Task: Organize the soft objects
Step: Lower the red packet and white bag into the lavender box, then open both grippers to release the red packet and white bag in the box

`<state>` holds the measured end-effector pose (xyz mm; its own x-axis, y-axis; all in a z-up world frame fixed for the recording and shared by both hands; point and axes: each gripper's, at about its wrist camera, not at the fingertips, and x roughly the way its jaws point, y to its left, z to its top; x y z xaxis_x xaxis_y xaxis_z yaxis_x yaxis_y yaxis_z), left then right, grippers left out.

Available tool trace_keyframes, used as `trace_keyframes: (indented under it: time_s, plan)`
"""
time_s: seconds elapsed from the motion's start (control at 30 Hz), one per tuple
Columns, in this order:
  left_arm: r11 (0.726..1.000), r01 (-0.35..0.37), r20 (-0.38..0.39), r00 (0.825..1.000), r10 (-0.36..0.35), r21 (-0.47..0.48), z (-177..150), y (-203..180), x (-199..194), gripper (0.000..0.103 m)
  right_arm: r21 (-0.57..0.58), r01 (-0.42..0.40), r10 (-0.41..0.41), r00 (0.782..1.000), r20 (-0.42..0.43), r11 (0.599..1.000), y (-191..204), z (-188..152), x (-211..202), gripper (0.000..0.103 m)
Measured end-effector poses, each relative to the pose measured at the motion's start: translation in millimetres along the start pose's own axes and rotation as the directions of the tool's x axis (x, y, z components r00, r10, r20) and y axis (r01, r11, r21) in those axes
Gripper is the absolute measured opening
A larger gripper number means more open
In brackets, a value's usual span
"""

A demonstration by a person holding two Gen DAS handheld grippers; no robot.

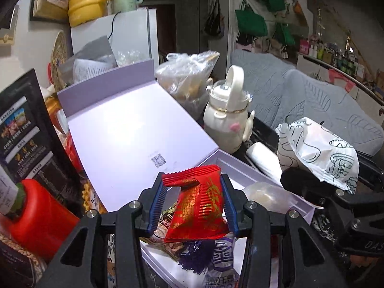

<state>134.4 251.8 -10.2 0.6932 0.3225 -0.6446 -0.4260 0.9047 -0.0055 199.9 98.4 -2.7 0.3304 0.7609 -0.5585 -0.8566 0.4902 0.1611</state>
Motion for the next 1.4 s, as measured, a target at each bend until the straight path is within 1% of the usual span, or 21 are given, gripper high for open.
trace_keyframes:
  time_s: [0.33,0.43,0.53,0.67,0.8,1.0,1.13,1.4]
  plan:
    - [1.000,-0.002,-0.075,0.997,0.003,0.008,-8.5,5.5,29.6,0.044,0.057,0.000,0.004,0.997,-0.078,0.998,-11.5,-12.8,39.5,0.055]
    - [1.000,0.031,-0.091,0.995,-0.031,-0.001,-10.6,5.2,36.0,0.044,0.070,0.009,-0.002,0.995,-0.098,0.998,-14.0,-16.4,47.4,0.055]
    - [0.999,0.043,-0.108,0.993,-0.041,0.011,-12.5,1.3,42.1,0.044,0.074,0.026,-0.017,0.993,-0.118,0.997,-15.6,-19.7,52.5,0.055]
    - [0.997,0.072,-0.149,0.986,-0.070,0.008,-18.1,-2.8,52.4,0.044,0.069,0.058,-0.048,0.988,-0.144,0.996,-17.6,-25.6,55.7,0.055]
    - [0.995,0.095,-0.209,0.974,-0.092,0.007,-25.5,-8.0,64.0,0.044,0.064,0.081,-0.071,0.985,-0.155,0.995,-19.2,-31.3,54.6,0.055]
    - [0.996,0.091,-0.255,0.963,-0.090,-0.009,-30.5,-7.1,72.3,0.044,0.022,0.113,-0.108,0.981,-0.163,0.993,-16.1,-35.8,52.4,0.055]
    - [0.997,0.075,-0.297,0.952,-0.081,-0.031,-33.7,-3.6,80.9,0.044,0.014,0.089,-0.085,0.979,-0.188,0.996,-14.3,-38.2,57.3,0.056]
    - [0.997,0.057,-0.328,0.942,-0.069,-0.048,-36.6,0.2,91.6,0.045,0.018,0.088,-0.082,0.972,-0.222,0.996,-16.3,-38.2,71.6,0.057]
